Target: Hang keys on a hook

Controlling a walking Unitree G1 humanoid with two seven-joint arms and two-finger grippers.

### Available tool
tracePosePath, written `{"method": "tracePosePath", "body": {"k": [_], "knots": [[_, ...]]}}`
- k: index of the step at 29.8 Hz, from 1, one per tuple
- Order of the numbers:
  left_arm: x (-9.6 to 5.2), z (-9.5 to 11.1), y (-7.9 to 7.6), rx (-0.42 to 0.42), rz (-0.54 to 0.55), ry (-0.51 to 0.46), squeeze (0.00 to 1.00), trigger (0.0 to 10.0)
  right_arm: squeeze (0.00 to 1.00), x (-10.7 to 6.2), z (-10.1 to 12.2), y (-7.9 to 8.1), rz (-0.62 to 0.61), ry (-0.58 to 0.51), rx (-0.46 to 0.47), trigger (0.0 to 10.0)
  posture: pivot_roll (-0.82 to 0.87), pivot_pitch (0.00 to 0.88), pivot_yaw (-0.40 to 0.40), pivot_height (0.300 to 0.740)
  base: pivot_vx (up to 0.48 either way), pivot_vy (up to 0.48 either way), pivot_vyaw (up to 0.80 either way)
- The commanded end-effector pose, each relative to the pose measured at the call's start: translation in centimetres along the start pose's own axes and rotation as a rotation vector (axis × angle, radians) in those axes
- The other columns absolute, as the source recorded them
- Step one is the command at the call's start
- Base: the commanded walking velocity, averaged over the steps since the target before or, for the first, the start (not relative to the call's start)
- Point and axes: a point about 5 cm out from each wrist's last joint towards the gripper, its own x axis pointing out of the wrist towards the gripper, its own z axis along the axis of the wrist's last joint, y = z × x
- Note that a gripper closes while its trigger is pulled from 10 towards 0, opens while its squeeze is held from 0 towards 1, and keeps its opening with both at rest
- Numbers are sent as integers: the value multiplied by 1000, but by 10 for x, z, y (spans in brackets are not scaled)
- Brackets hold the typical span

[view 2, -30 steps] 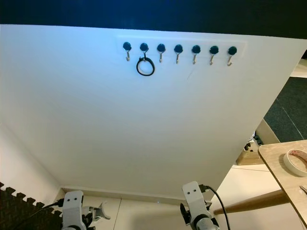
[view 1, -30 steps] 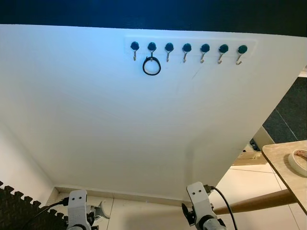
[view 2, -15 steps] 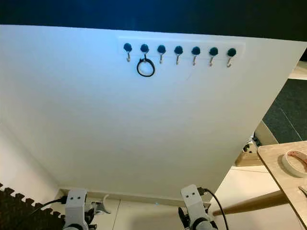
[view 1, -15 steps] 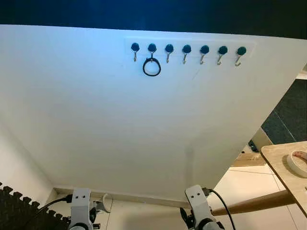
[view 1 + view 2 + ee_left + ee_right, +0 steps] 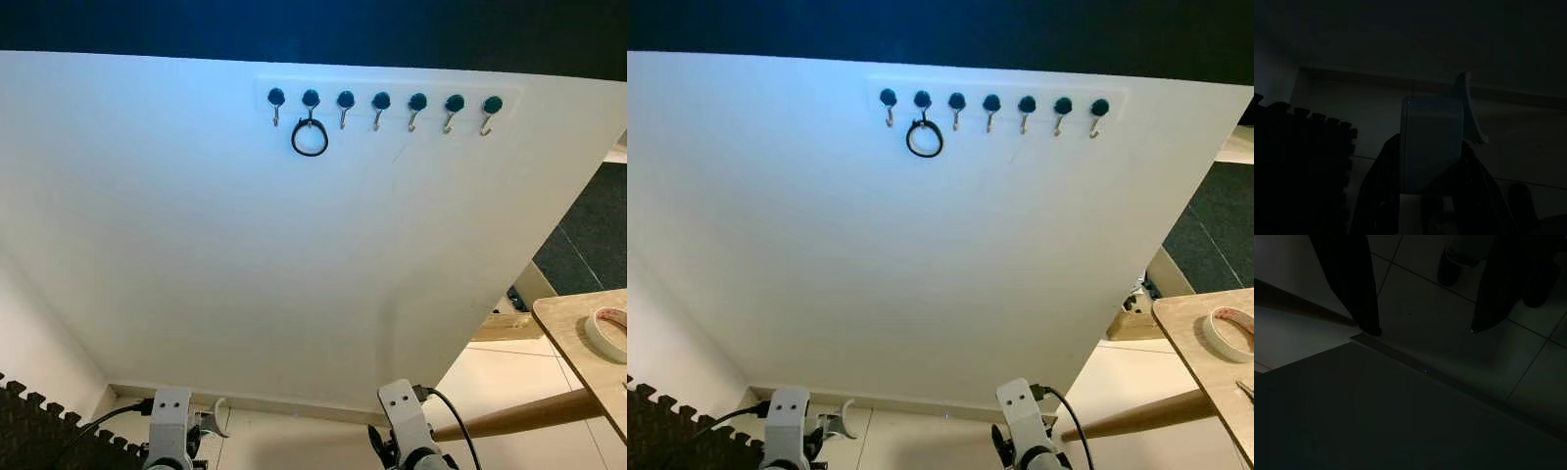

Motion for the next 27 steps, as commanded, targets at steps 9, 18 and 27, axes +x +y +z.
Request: {"method": "tracePosePath", "body": {"k": [9,18,27], "knots": [[0,-4,-7,10,-30,10,0,10000,0,-2,-5,4,1,16,9,10000,16,39,-4,740,0,0,0],[0,-3,-9,13,-40,11,0,10000,0,-1,-4,4,-2,14,10,10000,17,42,-5,740,0,0,0],[0,-3,-10,20,-47,12,0,10000,0,-1,-4,4,-7,18,16,10000,17,45,-5,740,0,0,0]]}}
